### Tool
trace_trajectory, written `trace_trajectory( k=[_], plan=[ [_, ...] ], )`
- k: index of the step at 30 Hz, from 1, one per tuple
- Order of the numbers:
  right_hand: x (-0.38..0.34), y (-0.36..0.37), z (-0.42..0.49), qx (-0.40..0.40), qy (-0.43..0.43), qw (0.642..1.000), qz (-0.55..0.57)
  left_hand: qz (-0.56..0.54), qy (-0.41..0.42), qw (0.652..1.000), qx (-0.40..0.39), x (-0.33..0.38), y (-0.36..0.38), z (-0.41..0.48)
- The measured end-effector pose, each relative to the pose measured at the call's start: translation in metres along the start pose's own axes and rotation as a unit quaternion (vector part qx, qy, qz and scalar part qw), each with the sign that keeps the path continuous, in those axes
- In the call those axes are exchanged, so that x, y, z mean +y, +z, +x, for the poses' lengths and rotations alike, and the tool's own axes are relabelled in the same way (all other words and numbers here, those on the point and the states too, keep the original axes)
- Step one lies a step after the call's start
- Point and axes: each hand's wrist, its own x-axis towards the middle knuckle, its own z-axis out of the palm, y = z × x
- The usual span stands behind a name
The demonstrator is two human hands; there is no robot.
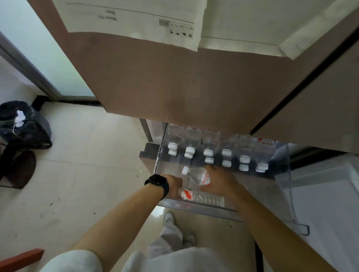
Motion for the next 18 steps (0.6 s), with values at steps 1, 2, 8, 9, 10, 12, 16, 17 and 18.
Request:
trace_trajectory(
  k=[1,2,8,9,10,12,16,17,18],
  plan=[
    [-0.001,0.001,0.0,0.003,-0.001,1.0,0.007,0.004,0.002,1.0,-0.002,-0.001,-0.002,0.0],
    [0.002,0.002,0.001,0.006,-0.002,1.0,0.017,0.009,0.003,1.0,-0.008,-0.001,-0.004,0.0],
    [0.017,-0.011,-0.02,0.038,0.018,0.993,0.114,0.087,0.022,0.996,-0.001,0.016,-0.031,-0.023],
    [0.023,-0.012,-0.026,0.057,0.024,0.988,0.138,0.097,0.029,0.995,0.027,0.019,-0.036,-0.031],
    [0.027,-0.014,-0.034,0.081,0.027,0.983,0.161,0.097,0.037,0.993,0.057,0.023,-0.042,-0.037],
    [0.039,-0.018,-0.049,0.141,0.024,0.97,0.197,0.084,0.066,0.987,0.116,0.031,-0.052,-0.051],
    [0.059,-0.019,-0.077,0.211,0.04,0.934,0.284,0.16,0.099,0.958,0.217,0.054,-0.069,-0.074],
    [0.065,-0.018,-0.082,0.222,0.048,0.926,0.303,0.191,0.102,0.946,0.24,0.059,-0.072,-0.079],
    [0.069,-0.018,-0.086,0.233,0.05,0.917,0.318,0.221,0.107,0.932,0.265,0.065,-0.075,-0.084]
  ],
)
